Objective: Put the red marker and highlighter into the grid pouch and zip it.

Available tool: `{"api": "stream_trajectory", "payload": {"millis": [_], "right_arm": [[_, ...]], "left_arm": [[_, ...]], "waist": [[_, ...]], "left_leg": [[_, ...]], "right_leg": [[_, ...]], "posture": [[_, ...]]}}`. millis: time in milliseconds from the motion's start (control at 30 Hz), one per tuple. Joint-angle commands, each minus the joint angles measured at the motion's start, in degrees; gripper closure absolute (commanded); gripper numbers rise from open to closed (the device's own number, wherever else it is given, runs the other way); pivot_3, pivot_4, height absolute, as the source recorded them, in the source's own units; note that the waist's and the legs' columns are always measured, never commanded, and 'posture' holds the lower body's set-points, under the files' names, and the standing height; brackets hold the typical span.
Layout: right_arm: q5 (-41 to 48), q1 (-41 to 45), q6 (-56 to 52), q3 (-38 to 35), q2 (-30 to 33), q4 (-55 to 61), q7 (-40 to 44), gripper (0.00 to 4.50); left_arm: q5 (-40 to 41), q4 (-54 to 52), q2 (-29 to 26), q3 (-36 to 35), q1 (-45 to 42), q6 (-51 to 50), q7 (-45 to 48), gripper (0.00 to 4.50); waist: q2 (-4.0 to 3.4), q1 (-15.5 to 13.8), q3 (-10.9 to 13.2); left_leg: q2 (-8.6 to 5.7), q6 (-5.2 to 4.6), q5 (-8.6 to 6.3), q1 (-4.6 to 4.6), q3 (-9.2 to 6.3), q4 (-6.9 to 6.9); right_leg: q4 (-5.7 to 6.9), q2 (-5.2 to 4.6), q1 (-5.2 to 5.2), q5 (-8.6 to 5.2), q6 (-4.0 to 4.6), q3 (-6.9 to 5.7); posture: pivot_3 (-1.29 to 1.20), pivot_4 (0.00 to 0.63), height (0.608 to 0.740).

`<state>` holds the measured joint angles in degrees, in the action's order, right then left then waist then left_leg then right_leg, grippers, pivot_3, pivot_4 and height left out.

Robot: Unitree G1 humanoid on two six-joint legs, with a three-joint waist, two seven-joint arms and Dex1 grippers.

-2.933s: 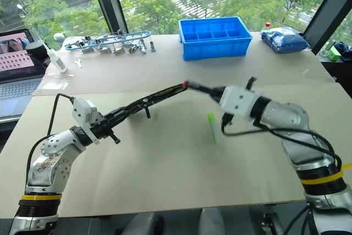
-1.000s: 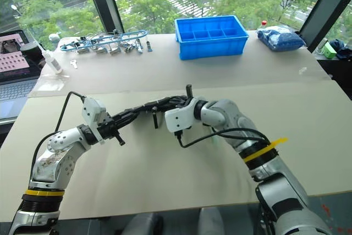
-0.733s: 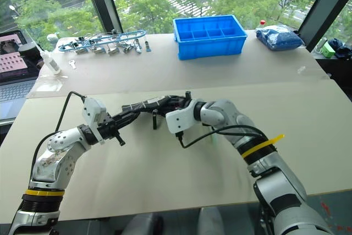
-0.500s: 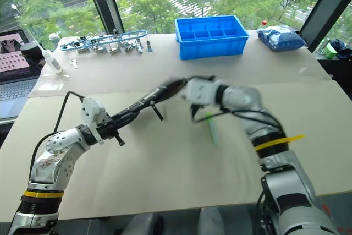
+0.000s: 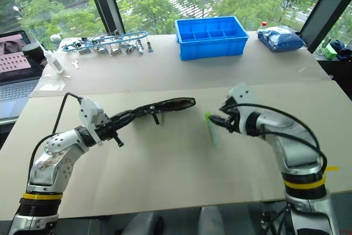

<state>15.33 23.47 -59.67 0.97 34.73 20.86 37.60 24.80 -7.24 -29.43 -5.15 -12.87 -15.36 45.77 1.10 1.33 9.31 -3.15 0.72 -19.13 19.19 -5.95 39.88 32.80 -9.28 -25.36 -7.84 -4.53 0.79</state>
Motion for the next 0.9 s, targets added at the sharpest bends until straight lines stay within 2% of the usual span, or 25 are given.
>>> {"api": "stream_trajectory", "payload": {"millis": [33,167,467,700,800,900], "right_arm": [[-1.04,-1.31,-2.55,1.66,-0.85,3.87,-4.42,1.73],[-1.69,-2.03,-2.81,3.3,-1.73,3.57,-6.86,1.73],[-7.29,-3.57,4.19,10.69,3.96,3.18,-7.4,1.73],[-8.85,-4.65,5.62,13.75,4.6,3.72,-6.94,1.73],[-9.03,-5.27,6.1,14.17,4.67,3.7,-6.42,2.43],[-8.0,-5.48,5.32,13.87,4.53,4.13,-5.33,3.42]], "left_arm": [[0.29,-0.99,-0.09,-0.4,-0.73,0.27,0.08,4.5],[0.38,-1.44,-0.09,-0.52,-0.09,0.23,-0.08,4.5],[0.61,-2.59,-0.33,-1.05,0.51,-0.21,-0.75,4.5],[0.63,-3.27,-0.49,-1.22,1.07,-0.4,-1.18,4.5],[0.67,-3.39,-0.52,-1.23,1.18,-0.46,-1.33,4.5],[0.77,-3.38,-0.57,-1.27,1.13,-0.53,-1.43,4.5]], "waist": [[0.0,-0.25,0.0],[0.0,-0.39,0.0],[0.0,-0.46,0.0],[0.02,-0.48,-0.01],[0.02,-0.48,-0.01],[0.04,-0.49,-0.02]], "left_leg": [[-0.01,0.02,0.01,0.0,0.0,0.0],[-0.02,0.21,0.12,0.01,0.0,0.0],[-0.01,0.19,0.1,-0.03,-0.01,0.0],[0.0,0.18,0.1,-0.08,-0.01,0.0],[0.01,0.17,0.1,-0.09,-0.01,-0.01],[0.0,0.16,0.09,-0.1,-0.01,0.0]], "right_leg": [[-0.01,0.0,0.0,0.0,0.0,0.0],[-0.04,-0.01,0.01,0.0,0.0,0.0],[-0.06,-0.01,0.06,0.0,-0.01,-0.02],[-0.06,0.0,0.13,0.0,-0.01,-0.03],[-0.07,0.0,0.13,0.0,-0.01,-0.03],[-0.07,0.0,0.16,0.0,-0.01,-0.03]], "posture": [[0.0,0.15,0.74],[0.0,0.15,0.74],[0.0,0.15,0.74],[0.0,0.15,0.74],[0.0,0.15,0.74],[0.0,0.15,0.74]]}}
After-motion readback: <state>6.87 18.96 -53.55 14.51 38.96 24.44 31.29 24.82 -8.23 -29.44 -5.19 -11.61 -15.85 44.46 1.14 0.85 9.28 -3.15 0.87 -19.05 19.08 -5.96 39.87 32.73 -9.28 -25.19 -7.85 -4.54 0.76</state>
